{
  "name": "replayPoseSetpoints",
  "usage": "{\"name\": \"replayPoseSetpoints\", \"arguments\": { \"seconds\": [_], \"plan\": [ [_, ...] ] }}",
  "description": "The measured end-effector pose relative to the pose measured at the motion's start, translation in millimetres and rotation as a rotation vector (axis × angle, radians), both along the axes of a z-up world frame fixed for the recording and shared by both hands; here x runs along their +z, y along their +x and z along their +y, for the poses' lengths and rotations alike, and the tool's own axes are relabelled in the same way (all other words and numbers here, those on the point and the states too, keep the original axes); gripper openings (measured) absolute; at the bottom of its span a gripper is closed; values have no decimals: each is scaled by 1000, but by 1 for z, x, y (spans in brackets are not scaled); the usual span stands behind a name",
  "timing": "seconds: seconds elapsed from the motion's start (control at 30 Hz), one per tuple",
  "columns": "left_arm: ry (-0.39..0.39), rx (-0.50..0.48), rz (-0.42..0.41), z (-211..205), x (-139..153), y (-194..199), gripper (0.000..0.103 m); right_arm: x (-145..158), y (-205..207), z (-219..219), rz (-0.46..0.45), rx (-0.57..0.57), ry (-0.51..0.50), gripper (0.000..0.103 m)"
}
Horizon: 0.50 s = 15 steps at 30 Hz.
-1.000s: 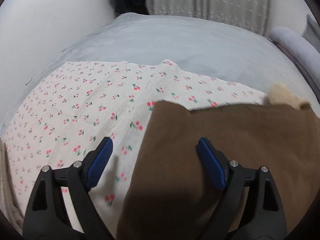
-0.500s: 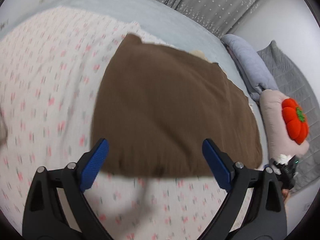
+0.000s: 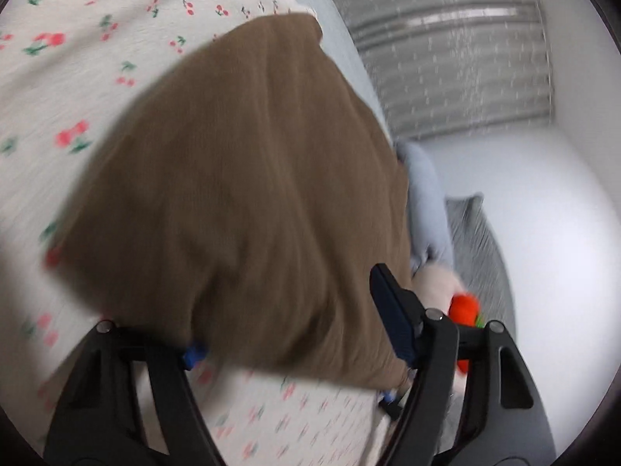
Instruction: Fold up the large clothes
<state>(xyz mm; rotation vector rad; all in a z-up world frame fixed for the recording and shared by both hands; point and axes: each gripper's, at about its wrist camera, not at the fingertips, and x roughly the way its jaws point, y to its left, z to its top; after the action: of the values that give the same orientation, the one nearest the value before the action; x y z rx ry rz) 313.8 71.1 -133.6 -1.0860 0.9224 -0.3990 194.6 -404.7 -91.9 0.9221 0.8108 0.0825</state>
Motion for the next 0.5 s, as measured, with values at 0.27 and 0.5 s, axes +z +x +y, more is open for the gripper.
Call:
{"name": "replayPoseSetpoints", "arguments": {
  "seconds": [0.27, 0.5],
  "plan": [
    [-7, 206, 17, -5, 6, 12, 20, -17, 15, -25, -42, -268, 224, 28],
    [124, 157, -129, 1, 95, -53, 17, 70, -28, -2, -161, -208, 100, 23]
  ]
}}
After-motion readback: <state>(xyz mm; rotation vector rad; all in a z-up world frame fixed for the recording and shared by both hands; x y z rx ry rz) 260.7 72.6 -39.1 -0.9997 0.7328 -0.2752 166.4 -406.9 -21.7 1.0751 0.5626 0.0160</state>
